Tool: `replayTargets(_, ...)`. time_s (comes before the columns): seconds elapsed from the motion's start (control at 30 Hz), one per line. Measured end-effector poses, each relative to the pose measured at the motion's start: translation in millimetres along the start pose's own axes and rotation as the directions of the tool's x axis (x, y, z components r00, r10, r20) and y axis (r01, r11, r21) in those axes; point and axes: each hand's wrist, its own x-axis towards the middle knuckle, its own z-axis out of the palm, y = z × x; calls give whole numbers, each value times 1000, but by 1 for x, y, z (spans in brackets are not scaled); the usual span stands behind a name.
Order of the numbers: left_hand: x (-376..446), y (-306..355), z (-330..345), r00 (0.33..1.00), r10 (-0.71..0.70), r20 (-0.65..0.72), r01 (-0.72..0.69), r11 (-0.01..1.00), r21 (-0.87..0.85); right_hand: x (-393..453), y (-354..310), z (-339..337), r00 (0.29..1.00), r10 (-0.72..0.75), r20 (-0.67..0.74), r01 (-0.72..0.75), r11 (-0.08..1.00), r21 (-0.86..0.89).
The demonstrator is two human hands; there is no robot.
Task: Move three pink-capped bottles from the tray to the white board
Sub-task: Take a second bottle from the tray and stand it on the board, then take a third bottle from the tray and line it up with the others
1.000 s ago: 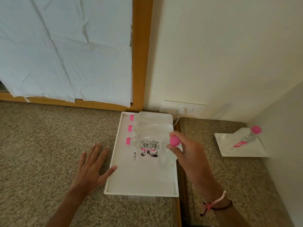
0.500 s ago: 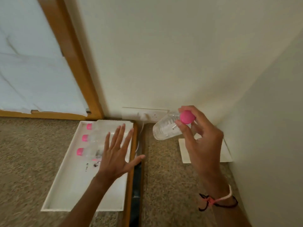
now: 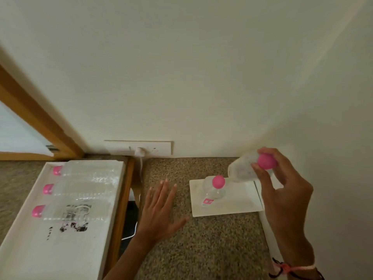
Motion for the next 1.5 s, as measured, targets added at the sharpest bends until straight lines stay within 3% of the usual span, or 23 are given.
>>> replayTargets(0.2,5,9,35,998,3,58,-3,1000,-1,-35,49,16,971,177,162,-175,984,-26)
replayTargets(0.57,5,9,41,996,15,88,-18,999,30,-49,62,32,936,228,267,-211,973,-91)
replayTargets(0.67,7,12,28,988,10,153,-17,999,45,-45,55,29,927,241,288,-216,969,-118)
replayTargets(0.77,4,5,4,991,25,134,-32,998,50,-40,42,24,907,275,319,-242,960,-142)
replayTargets(0.87,-15,-11,-36,999,24,27,-24,999,26,-41,11,21,951,215,222,-178,969,-172)
replayTargets(1.0,-50,-46,-93,991,29,-131,-31,999,-17,-52,-44,38,1000,12,5,-12,992,-126)
replayTargets(1.07,-70,-71,-118,979,21,-201,-29,999,-36,-63,-74,60,999,-53,-2,52,994,-96)
replayTargets(1.27,-136,-169,-165,963,-105,-247,107,994,-5,-127,-150,163,943,-160,294,145,987,70)
replayTargets(1.4,-171,-233,-172,957,-207,-202,213,977,6,-177,-188,242,766,-149,626,137,988,67)
replayTargets(1.5,-189,-276,-170,955,-261,-139,266,964,16,-204,-209,308,663,-169,729,241,971,6)
